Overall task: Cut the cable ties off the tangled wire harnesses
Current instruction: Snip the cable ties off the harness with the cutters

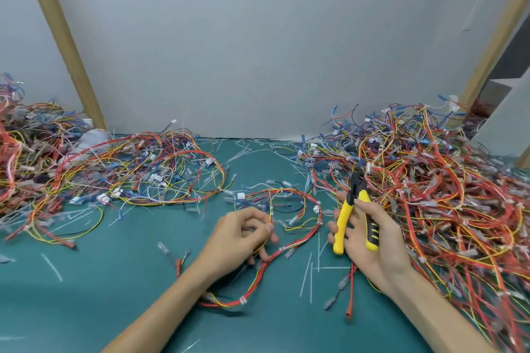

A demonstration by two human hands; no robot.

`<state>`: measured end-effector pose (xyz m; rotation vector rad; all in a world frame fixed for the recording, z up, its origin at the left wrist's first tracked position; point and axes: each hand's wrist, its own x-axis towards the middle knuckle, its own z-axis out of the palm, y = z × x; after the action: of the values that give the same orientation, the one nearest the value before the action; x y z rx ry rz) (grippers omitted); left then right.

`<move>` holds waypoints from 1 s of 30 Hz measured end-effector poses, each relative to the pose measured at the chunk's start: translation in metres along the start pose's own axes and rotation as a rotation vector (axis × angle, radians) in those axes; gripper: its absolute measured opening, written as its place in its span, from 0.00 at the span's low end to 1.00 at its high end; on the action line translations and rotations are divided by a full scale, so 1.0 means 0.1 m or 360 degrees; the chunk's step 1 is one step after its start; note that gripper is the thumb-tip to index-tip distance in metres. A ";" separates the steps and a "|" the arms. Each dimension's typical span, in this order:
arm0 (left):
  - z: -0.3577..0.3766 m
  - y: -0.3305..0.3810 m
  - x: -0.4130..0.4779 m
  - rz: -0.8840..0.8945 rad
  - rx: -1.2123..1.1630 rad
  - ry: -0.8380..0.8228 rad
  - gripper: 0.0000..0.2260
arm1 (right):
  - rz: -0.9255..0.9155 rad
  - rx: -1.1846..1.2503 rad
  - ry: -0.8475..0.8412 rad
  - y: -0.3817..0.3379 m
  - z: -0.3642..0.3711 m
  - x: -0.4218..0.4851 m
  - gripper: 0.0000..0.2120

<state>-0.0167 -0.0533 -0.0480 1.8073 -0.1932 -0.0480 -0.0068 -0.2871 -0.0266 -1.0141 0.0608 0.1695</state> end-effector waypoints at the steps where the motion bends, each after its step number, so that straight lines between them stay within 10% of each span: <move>1: -0.01 0.00 0.00 0.0009 -0.0012 0.0010 0.01 | -0.0002 -0.0017 -0.0029 0.00 0.00 -0.01 0.22; 24: -0.04 -0.02 0.00 0.0039 -0.0088 0.0032 0.02 | -0.0198 -0.0701 -0.0229 0.10 0.02 -0.04 0.26; 30: -0.04 -0.02 -0.01 0.0040 -0.0095 0.0040 0.03 | -0.0258 -0.0952 -0.0272 0.14 0.01 -0.06 0.13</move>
<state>-0.0165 -0.0485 -0.0491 1.7450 -0.1950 -0.0132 -0.0154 -0.2793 -0.0373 -1.5894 -0.2411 0.1270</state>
